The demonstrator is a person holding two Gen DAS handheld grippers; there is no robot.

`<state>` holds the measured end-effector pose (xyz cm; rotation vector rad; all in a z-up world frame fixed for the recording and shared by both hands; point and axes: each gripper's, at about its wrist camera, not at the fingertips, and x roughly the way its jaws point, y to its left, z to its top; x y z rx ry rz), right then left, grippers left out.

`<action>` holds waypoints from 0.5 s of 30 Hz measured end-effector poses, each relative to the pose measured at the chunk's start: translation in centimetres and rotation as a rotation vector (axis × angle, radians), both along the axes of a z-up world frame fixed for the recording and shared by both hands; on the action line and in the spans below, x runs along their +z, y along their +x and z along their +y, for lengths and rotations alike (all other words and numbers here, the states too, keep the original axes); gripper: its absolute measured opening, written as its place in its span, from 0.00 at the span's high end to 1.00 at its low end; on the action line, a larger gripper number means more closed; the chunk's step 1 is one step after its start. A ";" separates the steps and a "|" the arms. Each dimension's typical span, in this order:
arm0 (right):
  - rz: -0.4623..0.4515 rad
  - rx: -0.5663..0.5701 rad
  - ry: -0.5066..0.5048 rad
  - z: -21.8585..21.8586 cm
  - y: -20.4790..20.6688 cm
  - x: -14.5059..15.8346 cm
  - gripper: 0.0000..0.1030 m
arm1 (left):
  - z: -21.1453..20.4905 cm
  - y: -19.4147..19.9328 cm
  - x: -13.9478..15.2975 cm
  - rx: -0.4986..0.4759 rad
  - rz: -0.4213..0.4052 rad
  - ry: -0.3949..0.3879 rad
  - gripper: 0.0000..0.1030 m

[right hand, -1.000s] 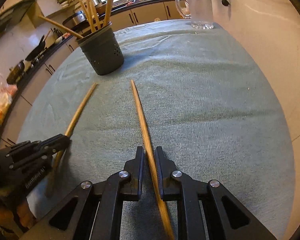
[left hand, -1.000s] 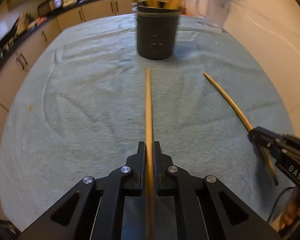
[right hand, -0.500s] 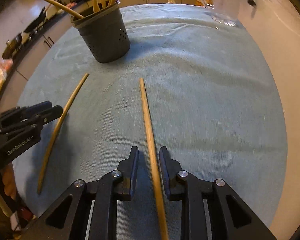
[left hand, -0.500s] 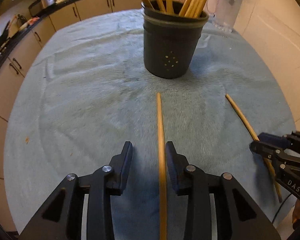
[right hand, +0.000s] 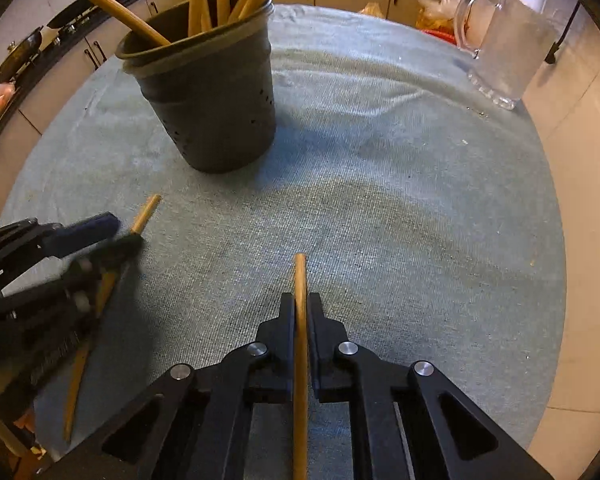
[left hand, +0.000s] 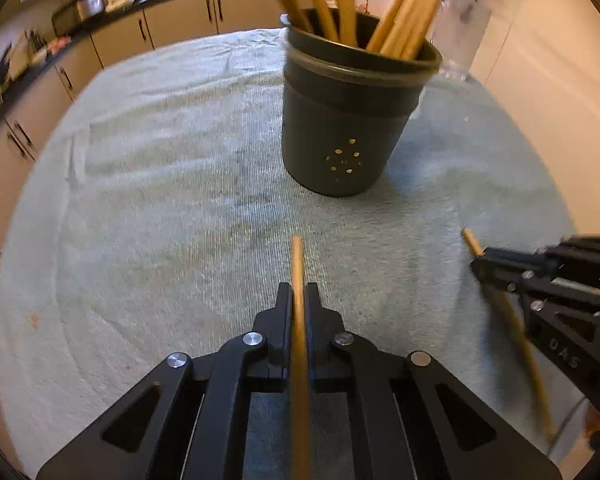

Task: Organize utensils
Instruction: 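Close the right gripper on one of the last two chopsticks while the left grasps the other, then lift both held chopsticks and carry them over the holder cup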

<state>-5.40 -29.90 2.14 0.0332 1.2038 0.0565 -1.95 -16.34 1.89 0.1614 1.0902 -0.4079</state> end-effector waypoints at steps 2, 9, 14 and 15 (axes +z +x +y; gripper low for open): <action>-0.038 -0.026 0.031 -0.4 -0.9 0.5 0.94 | 1.1 -0.2 0.8 0.035 0.000 -0.040 0.95; -0.283 -0.032 0.069 -0.2 -4.5 7.2 0.94 | 4.3 -3.4 6.8 0.082 -0.138 -0.172 0.95; -0.491 -0.053 0.091 0.4 -8.8 12.1 0.94 | 5.9 -7.3 11.2 0.101 -0.307 -0.223 0.95; -0.516 -0.058 0.095 0.6 -9.5 12.5 0.94 | 6.1 -8.3 12.0 0.106 -0.346 -0.226 0.95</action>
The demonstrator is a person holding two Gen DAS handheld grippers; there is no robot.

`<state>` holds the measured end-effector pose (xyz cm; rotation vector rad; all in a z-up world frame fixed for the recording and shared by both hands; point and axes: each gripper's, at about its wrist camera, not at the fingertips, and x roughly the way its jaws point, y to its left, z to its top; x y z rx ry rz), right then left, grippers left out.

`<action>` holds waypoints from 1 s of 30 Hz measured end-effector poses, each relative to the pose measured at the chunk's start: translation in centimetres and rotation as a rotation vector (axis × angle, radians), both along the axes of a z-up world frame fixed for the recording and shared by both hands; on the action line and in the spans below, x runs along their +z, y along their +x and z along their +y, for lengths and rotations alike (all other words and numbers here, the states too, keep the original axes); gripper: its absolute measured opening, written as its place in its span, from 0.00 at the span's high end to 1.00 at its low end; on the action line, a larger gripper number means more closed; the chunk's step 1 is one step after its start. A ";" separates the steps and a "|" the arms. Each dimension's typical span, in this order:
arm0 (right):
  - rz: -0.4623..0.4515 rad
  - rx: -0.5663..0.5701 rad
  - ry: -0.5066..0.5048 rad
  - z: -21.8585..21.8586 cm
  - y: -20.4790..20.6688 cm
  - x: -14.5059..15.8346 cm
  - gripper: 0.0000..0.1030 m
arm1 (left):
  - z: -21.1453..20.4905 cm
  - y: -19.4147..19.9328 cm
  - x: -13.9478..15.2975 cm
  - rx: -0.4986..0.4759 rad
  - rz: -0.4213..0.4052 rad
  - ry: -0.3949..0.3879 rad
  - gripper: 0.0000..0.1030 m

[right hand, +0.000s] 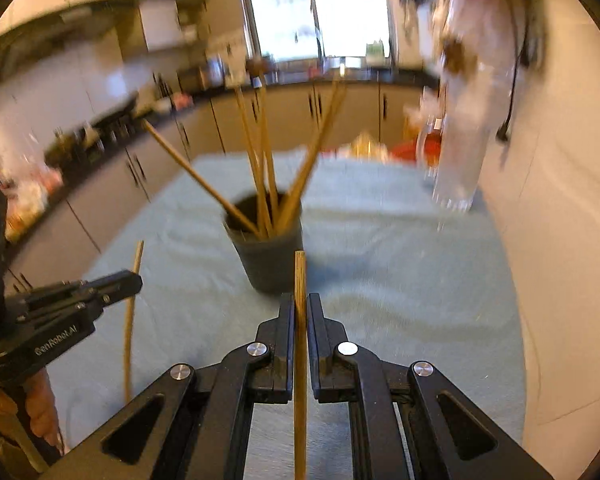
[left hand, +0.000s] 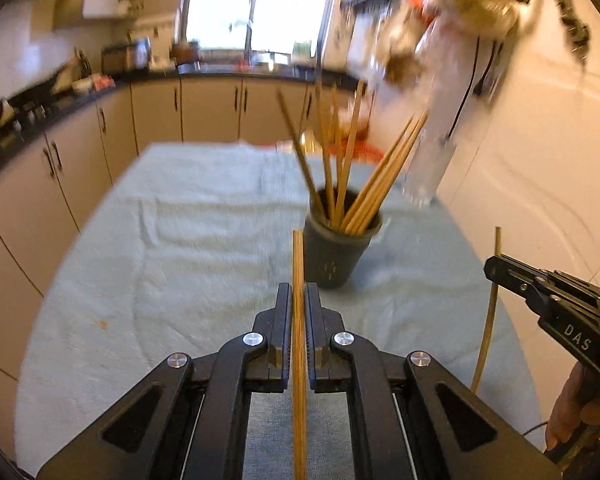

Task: Organize utensils
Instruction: 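Lift both held chopsticks and carry them over the holder cup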

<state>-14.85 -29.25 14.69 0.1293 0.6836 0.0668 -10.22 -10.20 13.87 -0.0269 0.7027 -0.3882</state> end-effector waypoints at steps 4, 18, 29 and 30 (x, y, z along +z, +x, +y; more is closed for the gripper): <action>-0.078 -0.021 0.025 0.1 -2.4 1.6 0.94 | 0.2 -1.6 1.3 0.013 -0.058 -0.014 0.95; -0.178 -0.067 0.081 0.1 -7.9 2.7 0.94 | 2.9 -7.2 3.3 0.046 -0.110 -0.074 0.95; -0.213 -0.058 0.100 0.0 -9.3 3.4 0.94 | 4.6 -9.0 4.6 0.073 -0.134 -0.123 0.95; -0.216 -0.058 0.101 -0.1 -9.3 3.5 0.94 | 4.7 -9.1 4.7 0.076 -0.140 -0.122 0.95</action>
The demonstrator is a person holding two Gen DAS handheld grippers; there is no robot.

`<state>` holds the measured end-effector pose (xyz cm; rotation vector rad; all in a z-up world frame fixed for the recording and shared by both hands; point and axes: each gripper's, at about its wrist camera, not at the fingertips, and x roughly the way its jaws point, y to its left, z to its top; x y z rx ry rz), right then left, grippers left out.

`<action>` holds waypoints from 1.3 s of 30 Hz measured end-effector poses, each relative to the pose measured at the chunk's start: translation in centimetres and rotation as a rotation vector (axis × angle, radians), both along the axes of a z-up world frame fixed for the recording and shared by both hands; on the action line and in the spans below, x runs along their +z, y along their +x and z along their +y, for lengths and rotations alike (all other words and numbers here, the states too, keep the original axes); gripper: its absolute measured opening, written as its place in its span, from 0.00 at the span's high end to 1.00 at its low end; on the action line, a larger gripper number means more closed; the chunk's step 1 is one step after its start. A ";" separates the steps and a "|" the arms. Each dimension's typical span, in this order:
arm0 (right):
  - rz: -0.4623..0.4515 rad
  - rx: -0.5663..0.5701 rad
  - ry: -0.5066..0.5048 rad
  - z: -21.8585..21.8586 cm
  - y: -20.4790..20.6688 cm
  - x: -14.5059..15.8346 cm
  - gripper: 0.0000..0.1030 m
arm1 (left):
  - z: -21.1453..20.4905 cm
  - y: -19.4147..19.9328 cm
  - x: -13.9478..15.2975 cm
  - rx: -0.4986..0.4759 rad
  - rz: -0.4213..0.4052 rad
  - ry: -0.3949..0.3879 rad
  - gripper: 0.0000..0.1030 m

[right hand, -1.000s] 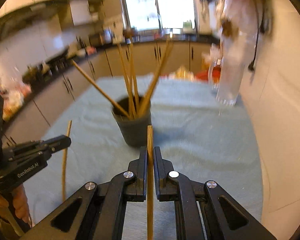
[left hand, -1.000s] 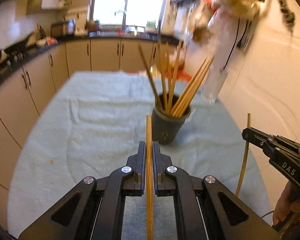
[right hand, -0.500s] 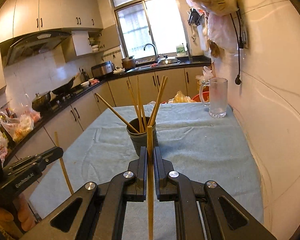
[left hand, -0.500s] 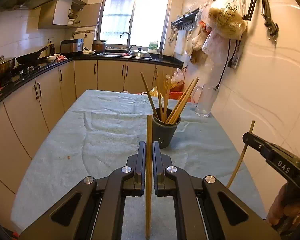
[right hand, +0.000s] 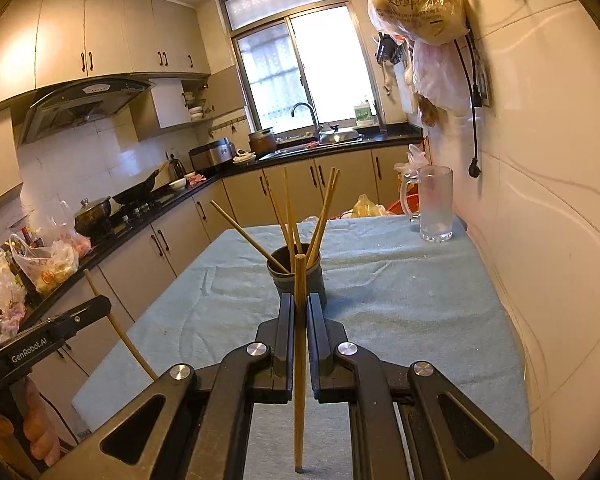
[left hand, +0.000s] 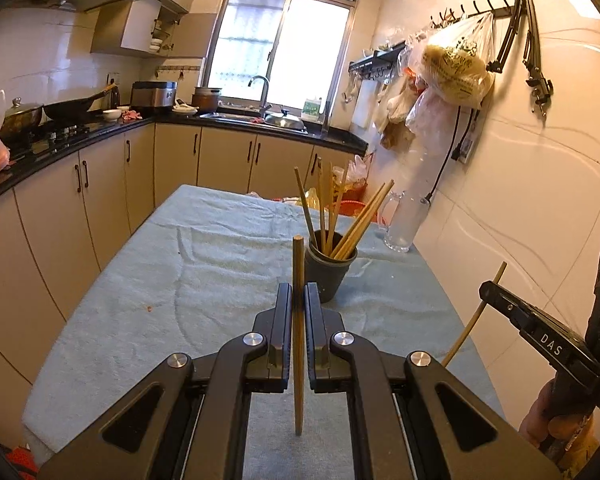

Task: Organize utensils
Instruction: 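Lift both held chopsticks and carry them over the holder cup, then lower both chopsticks into the cup and open both grippers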

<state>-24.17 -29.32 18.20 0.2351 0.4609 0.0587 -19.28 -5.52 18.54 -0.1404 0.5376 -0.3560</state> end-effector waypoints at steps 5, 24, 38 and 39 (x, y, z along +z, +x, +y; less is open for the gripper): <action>-0.017 0.002 0.005 -0.1 -0.1 0.4 0.94 | 0.4 -0.3 0.6 0.009 -0.019 0.001 0.95; -0.062 0.026 0.037 -1.7 4.7 3.1 0.94 | -1.4 4.5 5.9 -0.081 -0.073 0.019 0.95; -0.246 -0.048 0.140 -5.1 13.2 8.8 0.94 | -7.3 14.1 11.6 -0.082 -0.184 -0.011 0.95; -0.248 -0.053 0.145 -5.3 13.7 8.7 0.94 | -7.9 15.1 11.3 -0.083 -0.169 -0.010 0.95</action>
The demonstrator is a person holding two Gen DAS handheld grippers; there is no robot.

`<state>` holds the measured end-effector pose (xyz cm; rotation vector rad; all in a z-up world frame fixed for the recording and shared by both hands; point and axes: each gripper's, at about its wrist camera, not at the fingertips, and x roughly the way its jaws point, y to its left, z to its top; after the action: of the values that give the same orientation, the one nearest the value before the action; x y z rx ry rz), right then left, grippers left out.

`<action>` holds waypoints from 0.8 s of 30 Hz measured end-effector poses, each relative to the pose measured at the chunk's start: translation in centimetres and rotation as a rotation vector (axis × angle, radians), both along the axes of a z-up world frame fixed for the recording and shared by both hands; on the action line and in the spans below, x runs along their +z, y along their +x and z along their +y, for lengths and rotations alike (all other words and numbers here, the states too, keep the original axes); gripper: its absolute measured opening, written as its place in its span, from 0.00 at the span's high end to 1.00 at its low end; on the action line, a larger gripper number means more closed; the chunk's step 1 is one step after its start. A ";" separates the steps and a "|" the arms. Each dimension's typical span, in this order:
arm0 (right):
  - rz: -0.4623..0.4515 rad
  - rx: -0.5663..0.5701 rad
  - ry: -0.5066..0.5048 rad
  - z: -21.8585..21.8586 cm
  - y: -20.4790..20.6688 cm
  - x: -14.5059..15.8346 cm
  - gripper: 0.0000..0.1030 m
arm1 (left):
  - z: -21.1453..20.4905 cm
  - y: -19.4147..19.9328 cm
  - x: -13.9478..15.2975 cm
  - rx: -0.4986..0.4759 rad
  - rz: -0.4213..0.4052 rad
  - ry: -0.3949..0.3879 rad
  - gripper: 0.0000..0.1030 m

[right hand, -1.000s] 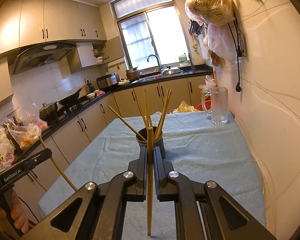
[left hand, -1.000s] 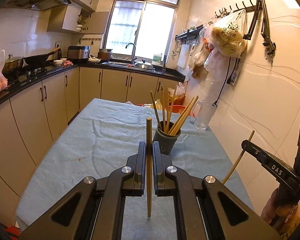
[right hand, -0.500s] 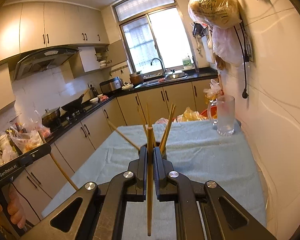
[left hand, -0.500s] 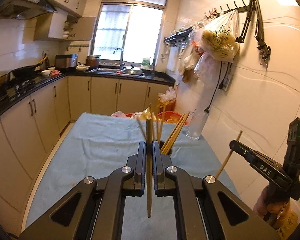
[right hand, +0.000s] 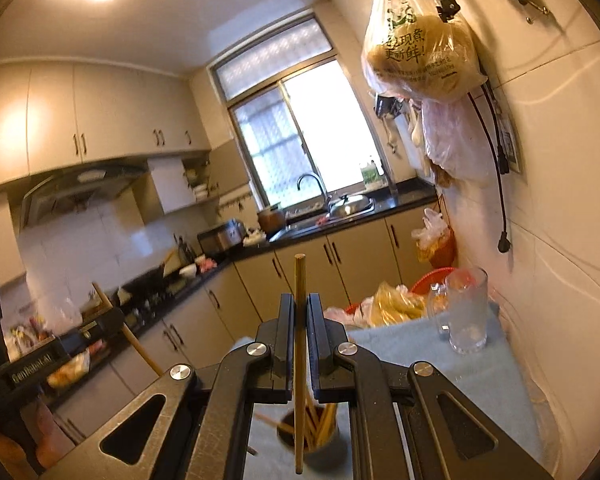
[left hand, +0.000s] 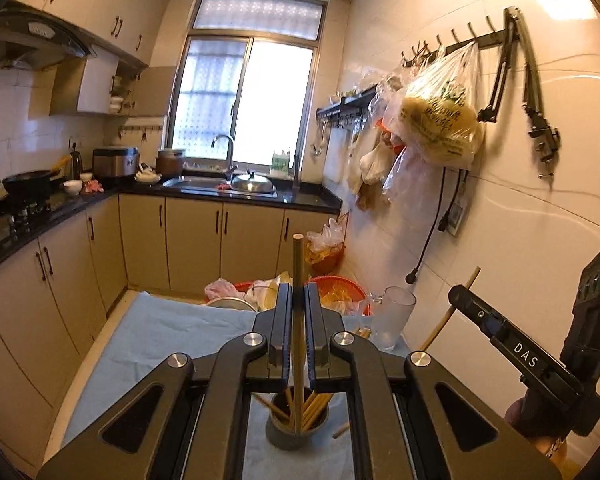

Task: Organize utensils
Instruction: 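Lower both chopsticks into the cup and open both grippers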

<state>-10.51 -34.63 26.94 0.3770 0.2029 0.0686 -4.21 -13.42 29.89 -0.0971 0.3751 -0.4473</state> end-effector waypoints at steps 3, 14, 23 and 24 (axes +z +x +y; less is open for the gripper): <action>0.005 -0.022 0.005 -0.2 2.0 -0.7 0.93 | -1.4 2.5 -1.0 0.002 0.039 0.015 0.95; 0.179 0.004 0.057 -1.3 7.4 -7.4 0.93 | -4.2 7.5 -7.6 0.008 0.175 0.106 0.95; 0.226 0.041 0.043 -0.7 7.7 -8.7 0.88 | -3.9 6.8 -8.3 0.018 0.205 0.106 0.93; 0.223 0.041 0.038 -0.6 7.6 -8.6 0.82 | -3.7 6.4 -8.1 0.023 0.199 0.105 0.93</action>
<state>-2.93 -35.26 18.36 0.4183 0.4307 0.0712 2.19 -17.13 21.83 -0.0435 0.5919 -0.3958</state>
